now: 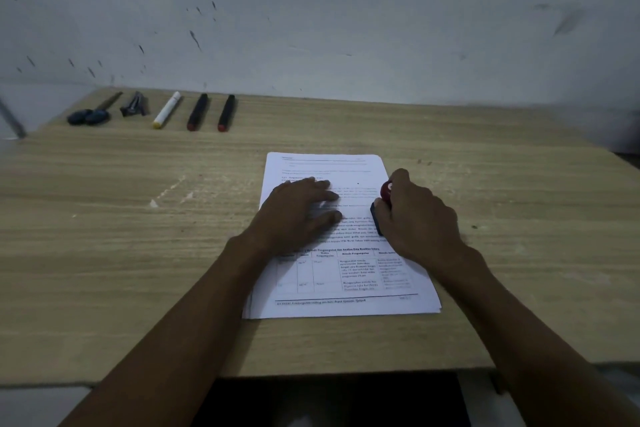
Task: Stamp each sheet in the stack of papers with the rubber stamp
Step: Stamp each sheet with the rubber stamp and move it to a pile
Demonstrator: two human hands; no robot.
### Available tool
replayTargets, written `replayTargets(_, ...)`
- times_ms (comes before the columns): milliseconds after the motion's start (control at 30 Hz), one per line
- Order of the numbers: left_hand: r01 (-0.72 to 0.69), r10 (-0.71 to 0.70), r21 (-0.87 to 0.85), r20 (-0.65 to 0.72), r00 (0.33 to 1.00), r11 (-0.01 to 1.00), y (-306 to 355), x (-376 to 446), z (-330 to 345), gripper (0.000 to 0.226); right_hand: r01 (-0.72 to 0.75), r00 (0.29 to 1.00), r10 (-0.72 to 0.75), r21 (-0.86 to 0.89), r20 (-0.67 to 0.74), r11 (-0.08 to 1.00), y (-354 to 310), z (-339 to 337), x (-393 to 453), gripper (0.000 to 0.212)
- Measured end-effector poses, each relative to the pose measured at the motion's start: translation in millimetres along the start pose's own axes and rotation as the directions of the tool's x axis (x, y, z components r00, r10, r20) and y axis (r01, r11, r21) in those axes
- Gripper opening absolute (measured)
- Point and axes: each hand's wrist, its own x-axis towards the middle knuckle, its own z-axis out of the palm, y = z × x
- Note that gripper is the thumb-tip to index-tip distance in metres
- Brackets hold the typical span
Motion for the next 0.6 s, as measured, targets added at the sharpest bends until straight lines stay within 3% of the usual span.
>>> replayTargets(233, 0.019, -0.019, 0.003, 0.023, 1.0, 1.0, 1.5, 0.0, -0.3, 0.058, -0.006, 1.0, 0.006, -0.029, -0.026, 1.0, -0.8, 2.9, 0.0, 0.02)
replayTargets(600, 0.036, -0.036, 0.002, 0.041, 0.999, 0.999, 2.0, -0.7, -1.4, 0.066, 0.019, 0.999, -0.019, -0.013, -0.032, 1.0, 1.2, 3.7, 0.4, 0.016)
